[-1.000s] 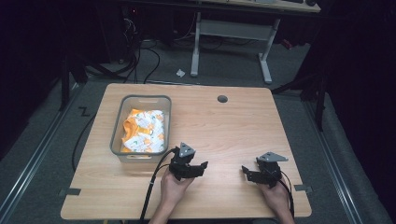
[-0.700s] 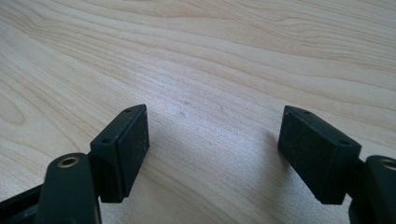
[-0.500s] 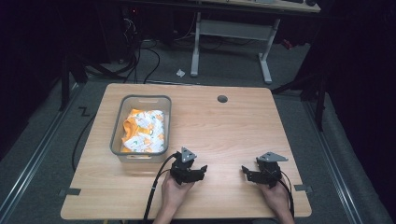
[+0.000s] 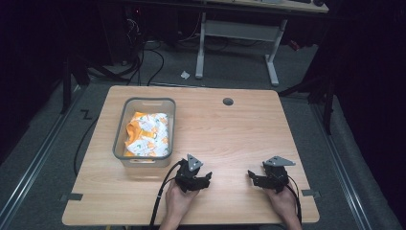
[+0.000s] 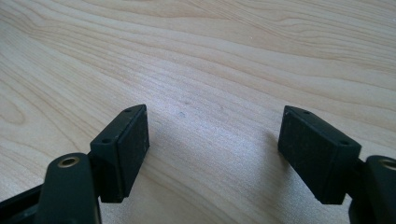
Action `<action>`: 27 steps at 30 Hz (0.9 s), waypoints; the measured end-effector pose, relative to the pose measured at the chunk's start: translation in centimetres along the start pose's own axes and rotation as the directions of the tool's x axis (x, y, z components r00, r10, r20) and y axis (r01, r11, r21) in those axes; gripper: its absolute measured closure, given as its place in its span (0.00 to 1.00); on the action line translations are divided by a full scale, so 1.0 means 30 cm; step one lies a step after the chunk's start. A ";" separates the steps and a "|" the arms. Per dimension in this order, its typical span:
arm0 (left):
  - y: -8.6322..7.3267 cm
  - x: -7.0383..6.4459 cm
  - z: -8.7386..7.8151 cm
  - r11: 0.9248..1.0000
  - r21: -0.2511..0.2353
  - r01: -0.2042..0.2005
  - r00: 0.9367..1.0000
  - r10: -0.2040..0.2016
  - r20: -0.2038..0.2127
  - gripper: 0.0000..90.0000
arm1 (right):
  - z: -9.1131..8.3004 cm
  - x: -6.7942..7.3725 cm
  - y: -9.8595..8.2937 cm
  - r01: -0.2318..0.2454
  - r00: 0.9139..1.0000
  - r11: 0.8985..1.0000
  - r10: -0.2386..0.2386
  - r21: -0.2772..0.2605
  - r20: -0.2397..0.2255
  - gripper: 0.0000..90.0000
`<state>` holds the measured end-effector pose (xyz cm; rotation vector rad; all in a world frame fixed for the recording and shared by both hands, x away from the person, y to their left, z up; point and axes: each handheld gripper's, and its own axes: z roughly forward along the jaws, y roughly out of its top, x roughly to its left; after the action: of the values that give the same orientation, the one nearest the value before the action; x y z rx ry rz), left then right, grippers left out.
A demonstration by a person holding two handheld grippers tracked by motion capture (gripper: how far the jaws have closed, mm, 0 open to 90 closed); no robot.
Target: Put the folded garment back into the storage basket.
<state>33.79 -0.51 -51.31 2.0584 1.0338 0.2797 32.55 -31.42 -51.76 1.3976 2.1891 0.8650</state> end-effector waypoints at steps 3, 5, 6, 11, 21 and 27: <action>-0.002 -0.005 0.004 1.000 0.006 -0.009 1.000 0.009 -0.011 0.38 | 0.000 0.000 0.000 0.000 1.000 1.000 0.000 0.000 0.000 0.28; -0.004 -0.008 0.007 1.000 0.013 -0.018 1.000 0.018 -0.023 0.38 | 0.000 0.000 0.000 0.000 1.000 1.000 0.000 0.000 0.000 0.28; -0.007 -0.009 0.008 1.000 0.013 -0.017 1.000 0.017 -0.025 0.38 | 0.000 0.000 0.000 0.000 1.000 1.000 0.000 0.000 0.000 0.28; -0.023 -0.010 0.017 1.000 0.021 -0.018 0.999 0.018 -0.035 0.38 | 0.000 0.000 0.000 0.000 1.000 1.000 0.000 0.000 0.000 0.28; -0.026 -0.024 0.022 0.998 0.029 -0.052 0.995 0.054 -0.086 0.37 | 0.000 -0.001 0.000 0.003 1.000 1.000 -0.003 -0.001 0.000 0.28; -0.026 -0.024 0.023 0.998 0.029 -0.050 0.995 0.052 -0.086 0.36 | 0.000 -0.001 0.000 0.004 1.000 1.000 -0.004 -0.001 0.000 0.28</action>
<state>33.21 -1.15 -52.24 2.1149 1.0429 0.3861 32.56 -31.43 -51.77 1.3919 2.1907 0.8646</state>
